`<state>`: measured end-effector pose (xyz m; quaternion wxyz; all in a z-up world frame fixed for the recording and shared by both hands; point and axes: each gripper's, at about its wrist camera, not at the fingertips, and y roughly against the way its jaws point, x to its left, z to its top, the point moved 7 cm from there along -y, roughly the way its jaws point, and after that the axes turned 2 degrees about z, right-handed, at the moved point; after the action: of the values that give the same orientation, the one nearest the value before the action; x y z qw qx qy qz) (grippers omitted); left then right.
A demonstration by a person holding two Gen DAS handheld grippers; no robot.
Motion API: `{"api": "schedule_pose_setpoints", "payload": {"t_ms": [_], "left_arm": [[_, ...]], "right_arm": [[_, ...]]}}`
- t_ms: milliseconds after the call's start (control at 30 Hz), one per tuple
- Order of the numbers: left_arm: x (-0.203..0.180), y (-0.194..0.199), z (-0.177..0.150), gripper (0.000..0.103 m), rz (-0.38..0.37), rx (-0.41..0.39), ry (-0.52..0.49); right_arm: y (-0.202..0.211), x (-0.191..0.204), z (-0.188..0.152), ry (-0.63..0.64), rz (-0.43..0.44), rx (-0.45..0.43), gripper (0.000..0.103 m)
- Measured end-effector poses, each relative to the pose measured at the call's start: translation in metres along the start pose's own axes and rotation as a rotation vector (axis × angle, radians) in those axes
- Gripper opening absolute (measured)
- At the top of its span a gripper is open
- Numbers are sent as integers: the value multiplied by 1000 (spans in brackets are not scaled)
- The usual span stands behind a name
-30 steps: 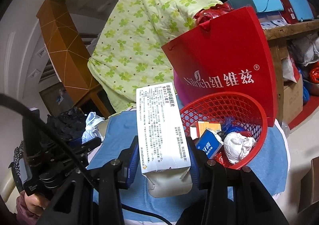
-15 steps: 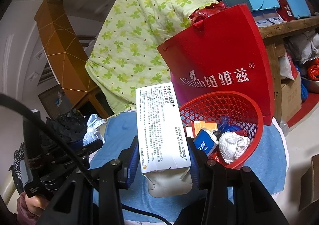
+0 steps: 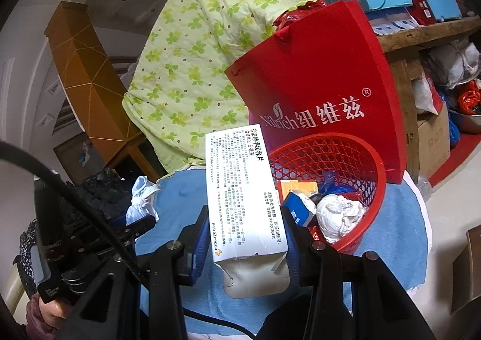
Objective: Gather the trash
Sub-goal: 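Carry the white box with the right tool while the left carries the cloth over the basket, then open both tools to drop the white box and cloth into the red basket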
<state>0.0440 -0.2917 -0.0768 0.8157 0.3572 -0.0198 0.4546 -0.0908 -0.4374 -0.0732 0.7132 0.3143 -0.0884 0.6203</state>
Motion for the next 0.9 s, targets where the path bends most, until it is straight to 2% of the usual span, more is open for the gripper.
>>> {"api": "schedule_pose_setpoints", "payload": {"t_ms": [133, 200, 333, 400, 633, 800, 900], "left_arm": [[-10, -4, 1, 32, -72, 13, 9], [-17, -5, 6, 32, -147, 16, 26], [-34, -11, 21, 32, -250, 5, 37], [-43, -16, 31, 32, -333, 5, 56], [-74, -38, 50, 32, -518, 5, 92], [-91, -61, 44, 35, -546, 30, 90], [-94, -73, 36, 48, -539, 60, 75]], "right_arm": [[1, -9, 0, -13, -12, -4, 47], [1, -13, 2, -15, -24, -8, 47], [1, -24, 16, -32, -30, -25, 47], [1, -30, 24, -47, -31, -34, 47], [-16, -55, 51, -128, -2, -39, 48], [-47, -76, 55, -193, -6, -6, 48], [-68, -90, 48, -242, -4, 30, 48]]}}
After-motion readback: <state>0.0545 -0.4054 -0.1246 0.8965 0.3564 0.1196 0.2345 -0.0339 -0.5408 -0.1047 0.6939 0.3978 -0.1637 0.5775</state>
